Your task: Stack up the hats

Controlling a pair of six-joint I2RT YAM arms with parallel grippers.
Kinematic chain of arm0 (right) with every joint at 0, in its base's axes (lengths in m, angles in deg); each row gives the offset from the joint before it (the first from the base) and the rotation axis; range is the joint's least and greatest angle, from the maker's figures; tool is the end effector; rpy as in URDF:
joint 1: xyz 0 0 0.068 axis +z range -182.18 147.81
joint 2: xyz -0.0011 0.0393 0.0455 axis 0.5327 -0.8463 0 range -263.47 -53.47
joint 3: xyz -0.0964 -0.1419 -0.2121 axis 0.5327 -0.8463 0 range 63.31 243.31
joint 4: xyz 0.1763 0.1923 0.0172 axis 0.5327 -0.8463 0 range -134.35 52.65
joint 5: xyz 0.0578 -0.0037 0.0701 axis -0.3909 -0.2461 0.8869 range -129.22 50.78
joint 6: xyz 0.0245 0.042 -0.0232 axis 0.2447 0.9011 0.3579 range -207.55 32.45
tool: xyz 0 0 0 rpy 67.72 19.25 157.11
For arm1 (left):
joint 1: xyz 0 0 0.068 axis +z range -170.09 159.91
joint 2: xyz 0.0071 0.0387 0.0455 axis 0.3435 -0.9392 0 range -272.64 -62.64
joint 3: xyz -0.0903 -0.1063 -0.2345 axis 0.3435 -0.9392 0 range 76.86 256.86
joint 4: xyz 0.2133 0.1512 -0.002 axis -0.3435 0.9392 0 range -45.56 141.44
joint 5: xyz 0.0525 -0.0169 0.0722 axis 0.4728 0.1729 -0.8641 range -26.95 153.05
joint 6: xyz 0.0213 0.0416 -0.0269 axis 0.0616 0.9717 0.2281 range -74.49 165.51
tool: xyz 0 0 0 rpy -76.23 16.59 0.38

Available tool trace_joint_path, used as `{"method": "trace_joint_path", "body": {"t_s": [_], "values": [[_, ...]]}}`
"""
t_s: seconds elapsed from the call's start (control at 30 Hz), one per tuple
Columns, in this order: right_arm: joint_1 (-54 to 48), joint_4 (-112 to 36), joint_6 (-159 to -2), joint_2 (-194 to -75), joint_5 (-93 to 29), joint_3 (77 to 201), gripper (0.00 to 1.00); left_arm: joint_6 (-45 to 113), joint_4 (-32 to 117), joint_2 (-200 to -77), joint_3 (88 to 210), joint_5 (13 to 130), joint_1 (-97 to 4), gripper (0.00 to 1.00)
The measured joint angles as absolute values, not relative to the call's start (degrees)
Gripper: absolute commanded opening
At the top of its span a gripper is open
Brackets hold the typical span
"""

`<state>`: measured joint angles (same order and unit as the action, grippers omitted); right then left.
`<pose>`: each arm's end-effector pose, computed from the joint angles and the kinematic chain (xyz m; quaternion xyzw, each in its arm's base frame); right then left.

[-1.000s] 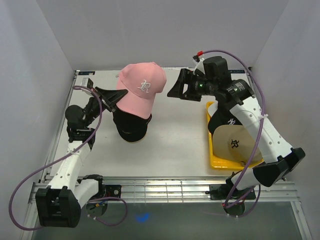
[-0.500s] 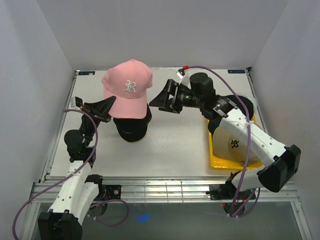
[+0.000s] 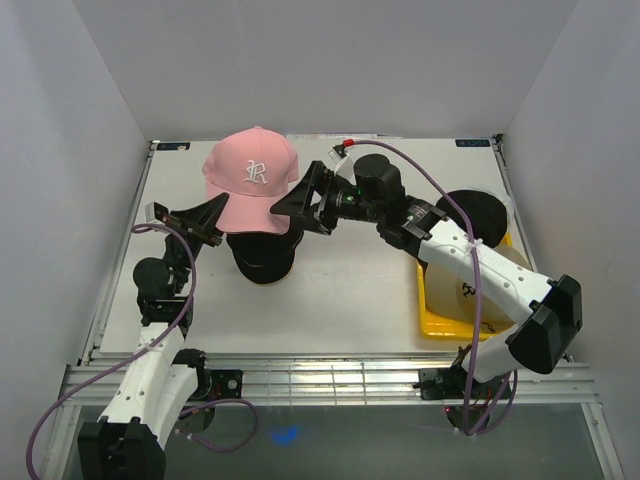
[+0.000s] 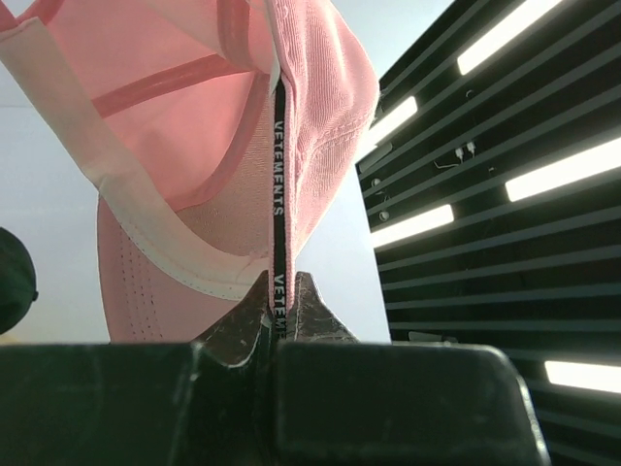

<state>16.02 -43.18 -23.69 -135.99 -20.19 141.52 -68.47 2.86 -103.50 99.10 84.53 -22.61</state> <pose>0.2182 0.2616 0.3977 -0.0021 0.7637 0.5958 0.2486 0.1695 -0.0205 0.3066 -0.3609 0.4339 -0.7506 0.3436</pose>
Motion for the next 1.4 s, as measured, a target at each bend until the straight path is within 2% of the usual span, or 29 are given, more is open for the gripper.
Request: {"method": "trace_joint_path", "body": {"t_s": [0.23, 0.63, 1.4], "values": [[16.11, -43.18, -22.38, -137.80, -21.11, 142.26, 0.83, -68.60, 1.79, -105.91, 98.95, 84.09, -22.44, 0.00], [16.11, -41.80, -22.10, -138.92, -21.11, 138.94, 0.81, -69.56, -8.81, -111.85, 94.29, 86.39, -22.39, 0.00], [18.32, -39.22, -23.45, -138.78, -22.60, 131.88, 0.78, -70.06, -18.93, -113.75, 83.47, 88.42, -20.56, 0.00]]}}
